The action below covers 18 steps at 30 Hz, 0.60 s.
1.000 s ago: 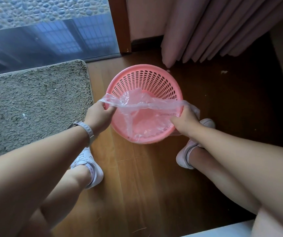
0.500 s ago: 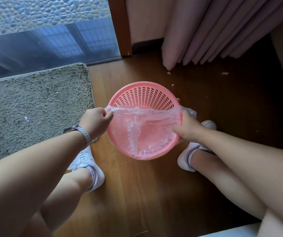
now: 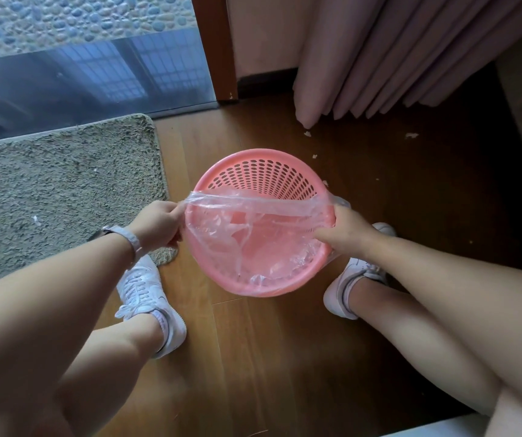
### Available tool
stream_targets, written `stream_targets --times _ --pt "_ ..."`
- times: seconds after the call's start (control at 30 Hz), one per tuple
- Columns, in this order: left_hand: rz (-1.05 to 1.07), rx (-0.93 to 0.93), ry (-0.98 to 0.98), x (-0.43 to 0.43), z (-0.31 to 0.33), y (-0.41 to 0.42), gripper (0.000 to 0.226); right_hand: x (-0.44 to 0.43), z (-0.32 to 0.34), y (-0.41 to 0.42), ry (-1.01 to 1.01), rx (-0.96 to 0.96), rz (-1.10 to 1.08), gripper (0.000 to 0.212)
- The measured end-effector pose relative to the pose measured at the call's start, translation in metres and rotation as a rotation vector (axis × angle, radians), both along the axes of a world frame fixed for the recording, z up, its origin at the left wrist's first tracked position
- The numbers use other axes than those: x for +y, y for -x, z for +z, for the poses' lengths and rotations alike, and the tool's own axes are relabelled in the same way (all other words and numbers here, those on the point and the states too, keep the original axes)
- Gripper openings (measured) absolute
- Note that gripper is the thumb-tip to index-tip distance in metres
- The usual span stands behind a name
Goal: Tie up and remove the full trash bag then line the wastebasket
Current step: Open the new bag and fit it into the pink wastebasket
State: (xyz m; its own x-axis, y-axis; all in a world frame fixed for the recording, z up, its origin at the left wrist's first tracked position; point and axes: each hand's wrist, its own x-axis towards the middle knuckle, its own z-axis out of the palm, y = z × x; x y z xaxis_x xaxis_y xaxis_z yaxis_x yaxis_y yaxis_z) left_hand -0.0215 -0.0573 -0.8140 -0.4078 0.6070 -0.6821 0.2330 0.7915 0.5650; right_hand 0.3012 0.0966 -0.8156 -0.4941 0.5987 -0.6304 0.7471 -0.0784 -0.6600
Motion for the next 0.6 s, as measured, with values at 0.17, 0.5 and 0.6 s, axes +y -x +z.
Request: stream_targets --times 0.17,0.5,0.6 --pt "-0.212 0.305 -0.028 0.006 -0.001 0.003 0.046 0.000 0.000 -0.003 -0.034 -0.066 -0.005 0.049" --pt "-0.532 0.610 -0.255 0.002 0.026 -0.016 0.046 -0.007 0.030 -0.013 -0.323 -0.307 0.211 0.019" --pt "-0.558 0.717 -0.279 0.001 0.028 -0.029 0.037 -0.011 0.040 -0.019 -0.777 -0.284 0.510 0.028"
